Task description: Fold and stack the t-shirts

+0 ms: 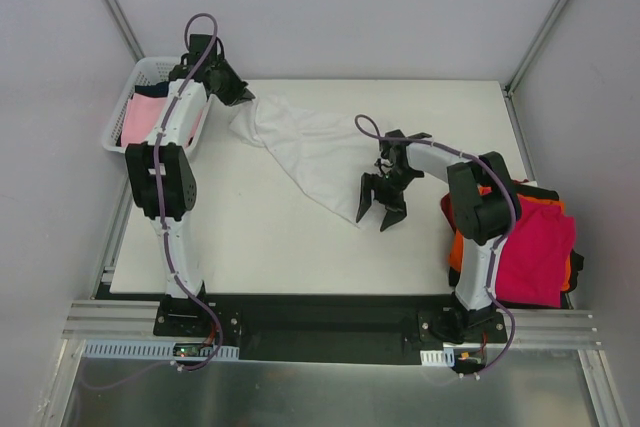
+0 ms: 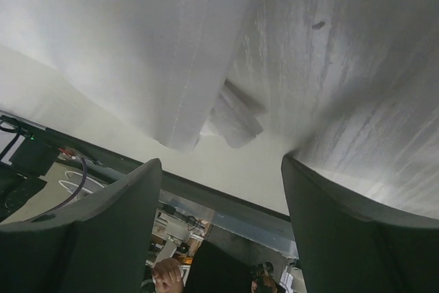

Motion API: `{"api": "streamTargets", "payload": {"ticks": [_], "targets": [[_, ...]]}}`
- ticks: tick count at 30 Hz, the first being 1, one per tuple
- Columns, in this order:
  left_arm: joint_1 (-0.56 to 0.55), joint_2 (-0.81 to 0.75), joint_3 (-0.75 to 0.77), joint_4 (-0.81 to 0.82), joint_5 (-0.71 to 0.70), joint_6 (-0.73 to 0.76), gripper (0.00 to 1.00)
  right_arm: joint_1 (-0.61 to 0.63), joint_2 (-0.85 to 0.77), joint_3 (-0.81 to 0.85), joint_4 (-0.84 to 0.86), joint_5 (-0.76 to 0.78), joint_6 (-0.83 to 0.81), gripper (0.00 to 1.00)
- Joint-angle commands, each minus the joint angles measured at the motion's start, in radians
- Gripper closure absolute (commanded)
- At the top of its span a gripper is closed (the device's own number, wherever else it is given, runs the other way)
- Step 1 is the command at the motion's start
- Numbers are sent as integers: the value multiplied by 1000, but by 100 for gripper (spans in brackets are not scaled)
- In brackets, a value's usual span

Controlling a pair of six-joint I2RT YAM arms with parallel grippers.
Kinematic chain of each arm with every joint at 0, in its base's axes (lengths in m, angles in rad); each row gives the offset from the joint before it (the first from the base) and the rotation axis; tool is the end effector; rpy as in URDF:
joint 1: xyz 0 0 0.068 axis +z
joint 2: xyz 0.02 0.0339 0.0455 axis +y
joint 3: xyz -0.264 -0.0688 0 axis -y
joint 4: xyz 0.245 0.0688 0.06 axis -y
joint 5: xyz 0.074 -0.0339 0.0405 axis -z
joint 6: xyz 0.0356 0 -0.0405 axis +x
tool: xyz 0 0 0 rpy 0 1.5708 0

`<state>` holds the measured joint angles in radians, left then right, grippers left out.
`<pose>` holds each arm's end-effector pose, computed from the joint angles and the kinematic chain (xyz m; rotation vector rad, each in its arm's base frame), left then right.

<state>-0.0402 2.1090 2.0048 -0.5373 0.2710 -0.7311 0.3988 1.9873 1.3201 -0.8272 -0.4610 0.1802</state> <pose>0.4912 -0.0293 0.3096 -0.6246 2.1952 -0.7170 0.3297 0.1561 0.1449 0.3540 -2.9793 -0.7075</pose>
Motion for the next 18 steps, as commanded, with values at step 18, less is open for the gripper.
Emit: {"api": "streamTargets", "payload": {"ticks": [18], "targets": [[-55, -158, -144, -4, 43, 61, 96, 57, -85, 79, 68, -39, 93, 28]]}}
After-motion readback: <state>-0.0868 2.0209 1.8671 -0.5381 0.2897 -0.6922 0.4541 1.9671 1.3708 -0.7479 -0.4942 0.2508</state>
